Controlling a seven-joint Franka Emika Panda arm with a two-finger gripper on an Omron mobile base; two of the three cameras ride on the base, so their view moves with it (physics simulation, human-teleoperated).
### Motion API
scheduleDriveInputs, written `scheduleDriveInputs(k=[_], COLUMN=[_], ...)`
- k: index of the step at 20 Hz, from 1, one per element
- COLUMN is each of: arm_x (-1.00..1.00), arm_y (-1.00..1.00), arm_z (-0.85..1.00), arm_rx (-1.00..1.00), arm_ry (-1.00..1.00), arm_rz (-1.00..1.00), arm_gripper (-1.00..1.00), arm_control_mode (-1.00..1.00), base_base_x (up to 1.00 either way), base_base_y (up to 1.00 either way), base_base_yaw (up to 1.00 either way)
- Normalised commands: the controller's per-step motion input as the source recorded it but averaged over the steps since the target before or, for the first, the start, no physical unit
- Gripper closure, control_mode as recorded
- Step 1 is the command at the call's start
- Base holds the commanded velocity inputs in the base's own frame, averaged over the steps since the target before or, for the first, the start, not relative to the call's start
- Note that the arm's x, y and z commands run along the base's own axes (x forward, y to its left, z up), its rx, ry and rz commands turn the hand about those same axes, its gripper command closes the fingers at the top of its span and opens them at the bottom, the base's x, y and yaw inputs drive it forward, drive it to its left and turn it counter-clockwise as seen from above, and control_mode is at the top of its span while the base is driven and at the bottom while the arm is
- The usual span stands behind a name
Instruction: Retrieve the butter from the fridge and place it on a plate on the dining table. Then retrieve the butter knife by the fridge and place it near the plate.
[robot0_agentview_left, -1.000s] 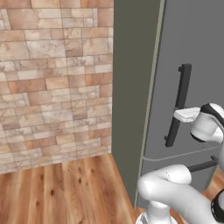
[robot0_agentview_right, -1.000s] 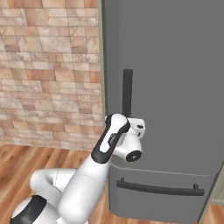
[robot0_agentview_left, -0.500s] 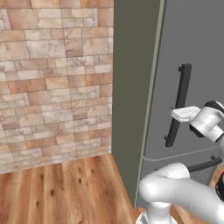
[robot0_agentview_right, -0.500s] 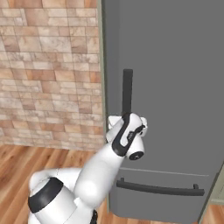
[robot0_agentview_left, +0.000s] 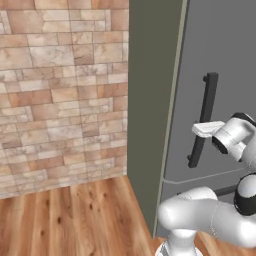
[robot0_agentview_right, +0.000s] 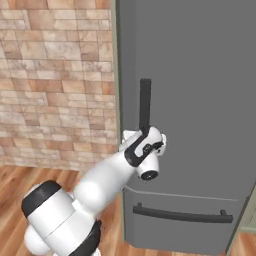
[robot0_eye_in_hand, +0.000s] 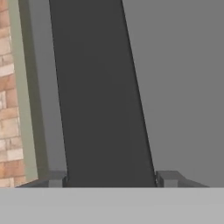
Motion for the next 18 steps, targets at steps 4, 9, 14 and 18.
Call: scheduleDriveInputs(k=[4, 9, 14, 18], arm_x=[-0.18, -0.8, -0.97, -1.0], arm_y=[-0.35, -0.99, -1.0, -1.0], arm_z=[0.0, 0.02, 0.0, 0.0], arm_rx=[0.0, 0.0, 0.0, 0.0], arm_ry=[0.0, 0.0, 0.0, 0.0], arm_rz=[0.0, 0.03, 0.0, 0.0], arm_gripper=[1.0, 1.0, 1.0, 1.0], arm_control_mode=[-1.0, -1.0, -1.0, -1.0], base_base_x=[0.0, 0.0, 0.0, 0.0], base_base_y=[0.0, 0.0, 0.0, 0.0], base_base_yaw=[0.0, 0.0, 0.0, 0.0])
